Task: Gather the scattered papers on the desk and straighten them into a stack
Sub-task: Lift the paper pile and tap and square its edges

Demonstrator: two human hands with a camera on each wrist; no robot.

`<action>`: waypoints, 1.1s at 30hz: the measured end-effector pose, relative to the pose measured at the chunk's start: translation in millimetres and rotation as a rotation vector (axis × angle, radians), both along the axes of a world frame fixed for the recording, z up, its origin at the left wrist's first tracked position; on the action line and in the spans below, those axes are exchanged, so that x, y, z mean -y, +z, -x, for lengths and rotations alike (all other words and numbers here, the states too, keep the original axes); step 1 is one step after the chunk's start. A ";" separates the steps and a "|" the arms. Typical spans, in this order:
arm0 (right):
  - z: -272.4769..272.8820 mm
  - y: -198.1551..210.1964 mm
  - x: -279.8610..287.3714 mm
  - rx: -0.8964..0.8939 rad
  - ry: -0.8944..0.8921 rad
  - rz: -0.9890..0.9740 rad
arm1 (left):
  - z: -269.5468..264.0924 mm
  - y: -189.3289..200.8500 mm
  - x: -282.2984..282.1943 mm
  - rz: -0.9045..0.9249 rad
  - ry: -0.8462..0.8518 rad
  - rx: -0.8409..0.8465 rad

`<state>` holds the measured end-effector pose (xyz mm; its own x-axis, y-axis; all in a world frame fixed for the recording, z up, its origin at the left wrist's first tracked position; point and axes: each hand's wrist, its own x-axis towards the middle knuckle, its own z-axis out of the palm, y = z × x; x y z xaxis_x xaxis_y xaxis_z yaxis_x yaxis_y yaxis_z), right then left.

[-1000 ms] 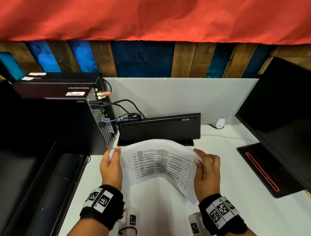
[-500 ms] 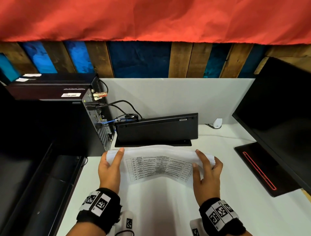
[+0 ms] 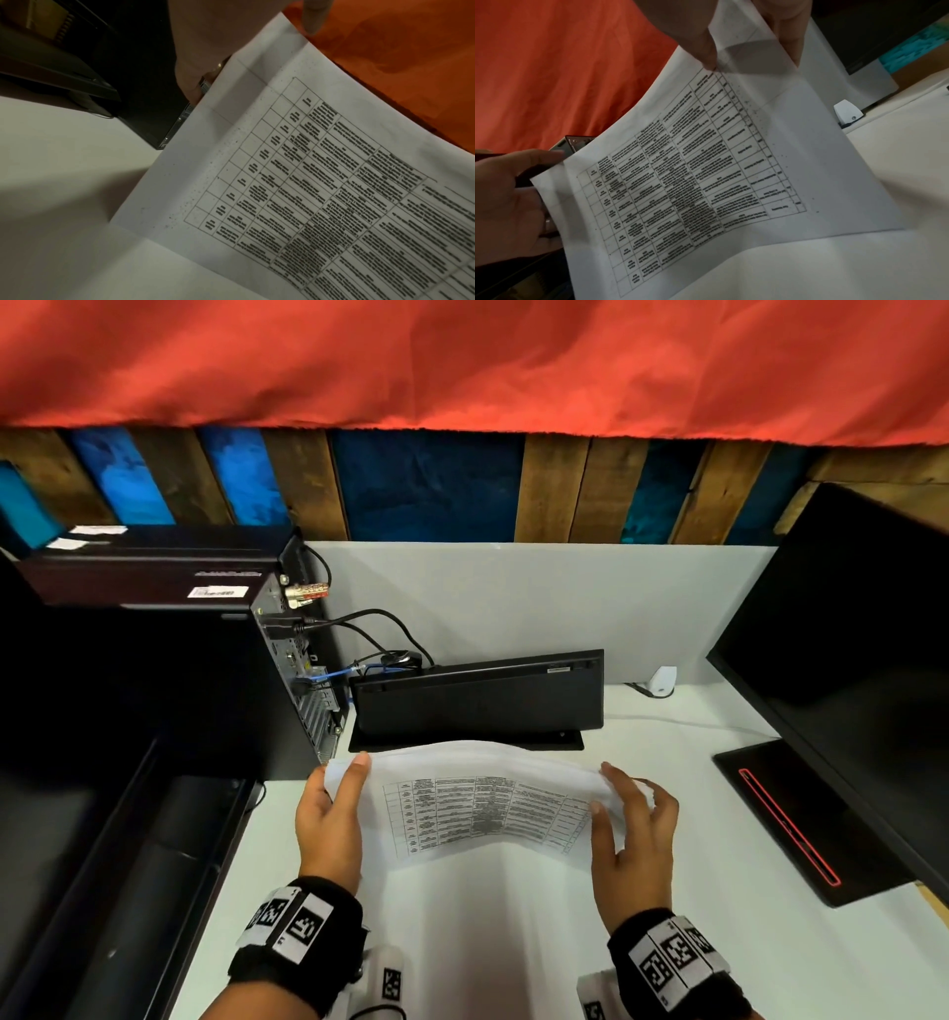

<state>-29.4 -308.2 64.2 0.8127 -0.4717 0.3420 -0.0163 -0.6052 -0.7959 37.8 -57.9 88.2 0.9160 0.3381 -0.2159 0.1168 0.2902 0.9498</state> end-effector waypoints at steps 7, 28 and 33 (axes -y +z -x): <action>-2.8 -0.3 1.1 0.078 -0.028 0.009 | -5.0 -9.2 -5.8 -0.054 -0.048 0.039; -21.2 -8.0 18.6 -0.185 0.078 -0.734 | -0.3 -46.2 -23.7 -0.111 -0.281 -0.095; -19.7 -5.8 21.2 -0.124 0.115 -0.722 | 1.8 -36.7 -28.8 -0.128 -0.292 -0.022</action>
